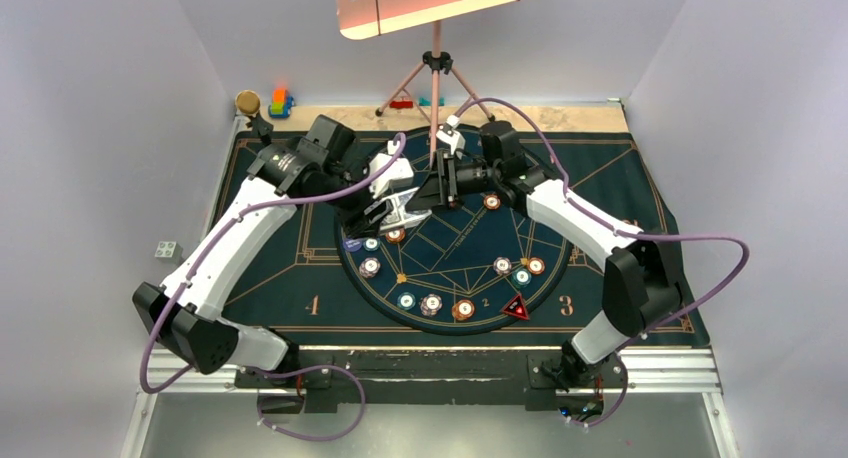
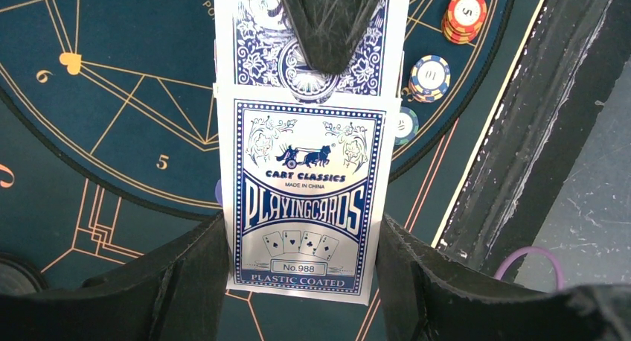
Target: Distribute texas hold em gaming equipment
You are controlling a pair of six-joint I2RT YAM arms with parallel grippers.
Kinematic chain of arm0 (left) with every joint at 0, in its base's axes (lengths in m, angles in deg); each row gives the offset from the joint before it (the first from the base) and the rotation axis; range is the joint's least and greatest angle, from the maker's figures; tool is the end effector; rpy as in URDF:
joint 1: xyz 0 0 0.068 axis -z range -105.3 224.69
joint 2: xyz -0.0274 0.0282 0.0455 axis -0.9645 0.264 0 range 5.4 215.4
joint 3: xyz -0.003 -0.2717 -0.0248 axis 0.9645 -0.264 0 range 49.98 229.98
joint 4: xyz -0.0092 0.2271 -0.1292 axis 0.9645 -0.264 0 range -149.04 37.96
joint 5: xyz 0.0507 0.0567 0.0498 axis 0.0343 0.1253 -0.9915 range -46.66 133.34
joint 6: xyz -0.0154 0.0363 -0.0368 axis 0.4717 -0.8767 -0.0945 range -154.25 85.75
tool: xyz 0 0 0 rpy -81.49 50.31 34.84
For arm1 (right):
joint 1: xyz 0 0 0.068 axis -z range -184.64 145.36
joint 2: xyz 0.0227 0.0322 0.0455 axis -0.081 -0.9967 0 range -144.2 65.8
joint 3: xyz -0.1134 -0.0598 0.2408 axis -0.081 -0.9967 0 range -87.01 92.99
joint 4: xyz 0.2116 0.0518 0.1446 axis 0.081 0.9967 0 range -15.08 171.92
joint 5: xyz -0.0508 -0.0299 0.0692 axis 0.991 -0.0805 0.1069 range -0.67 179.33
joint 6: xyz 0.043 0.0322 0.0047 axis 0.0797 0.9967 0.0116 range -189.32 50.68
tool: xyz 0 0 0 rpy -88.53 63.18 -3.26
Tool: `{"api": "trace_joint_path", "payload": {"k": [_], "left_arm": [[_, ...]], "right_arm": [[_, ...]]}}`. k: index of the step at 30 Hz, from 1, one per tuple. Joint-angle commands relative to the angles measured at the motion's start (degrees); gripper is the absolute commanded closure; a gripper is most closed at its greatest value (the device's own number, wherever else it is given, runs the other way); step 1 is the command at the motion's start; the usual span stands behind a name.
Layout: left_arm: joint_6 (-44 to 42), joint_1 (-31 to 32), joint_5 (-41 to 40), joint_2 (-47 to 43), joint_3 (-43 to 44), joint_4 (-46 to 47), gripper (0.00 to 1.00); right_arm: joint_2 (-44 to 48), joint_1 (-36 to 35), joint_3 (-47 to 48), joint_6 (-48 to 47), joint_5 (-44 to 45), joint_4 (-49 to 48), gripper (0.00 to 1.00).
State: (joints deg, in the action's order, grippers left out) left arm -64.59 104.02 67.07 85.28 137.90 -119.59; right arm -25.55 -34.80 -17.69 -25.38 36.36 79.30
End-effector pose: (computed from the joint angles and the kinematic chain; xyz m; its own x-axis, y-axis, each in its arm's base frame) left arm 0.2213 -0.1408 0.3753 -0.3318 0.7170 -0.6130 0.9202 0.3892 -0.0429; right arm 0.2981 0.2061 0.2988 -0.9159 -0.0487 -0.3985 -0.3961 0.2713 0.8772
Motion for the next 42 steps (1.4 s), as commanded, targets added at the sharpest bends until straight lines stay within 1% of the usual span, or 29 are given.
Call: {"api": "trace_joint_path", "payload": {"k": [1,7,19,23,27,35,36,39,42], "left_arm": [[1.08,-0.29,2.34,-3.25,-1.02,2.02,1.00],[1.27,-0.36,2.24,-4.10,-2.33,2.48,1.00],[1.76,-0.40,2.91,-5.13,-3.46,3.12,1.00],[1.82,-0.49,2.76,-5.20,-4.03,3.33,1.00],[1.85,-0.58,2.86,-5.25,-4.18,3.51,1.00],[1.95,-0.84,2.97,-5.17,-4.35,3.91,1.00],[1.98,-0.84,2.99,-5.18,-4.46,4.01,1.00],[1.94,-0.92,2.86,-5.26,-4.83,4.24,1.00],[1.80,-1.09,2.82,-5.39,-5.10,4.34,1.00]], "right_arm": [[2.59,1.31,2.13,-2.73,2.66,2.89,0.51],[3.42,1.86,2.71,-4.98,4.19,6.14,0.52],[4.59,2.14,7.05,-10.63,9.63,14.38,0.54],[5.31,2.12,7.96,-11.85,11.60,16.13,0.57],[5.65,2.13,8.45,-13.19,12.92,18.10,0.66],[6.60,2.34,8.93,-14.56,14.90,20.32,0.67],[6.89,2.45,8.98,-14.60,15.07,20.56,0.68],[7.74,3.22,9.15,-14.36,15.05,20.70,0.83],[8.71,4.39,9.22,-13.87,14.44,20.67,0.92]]}}
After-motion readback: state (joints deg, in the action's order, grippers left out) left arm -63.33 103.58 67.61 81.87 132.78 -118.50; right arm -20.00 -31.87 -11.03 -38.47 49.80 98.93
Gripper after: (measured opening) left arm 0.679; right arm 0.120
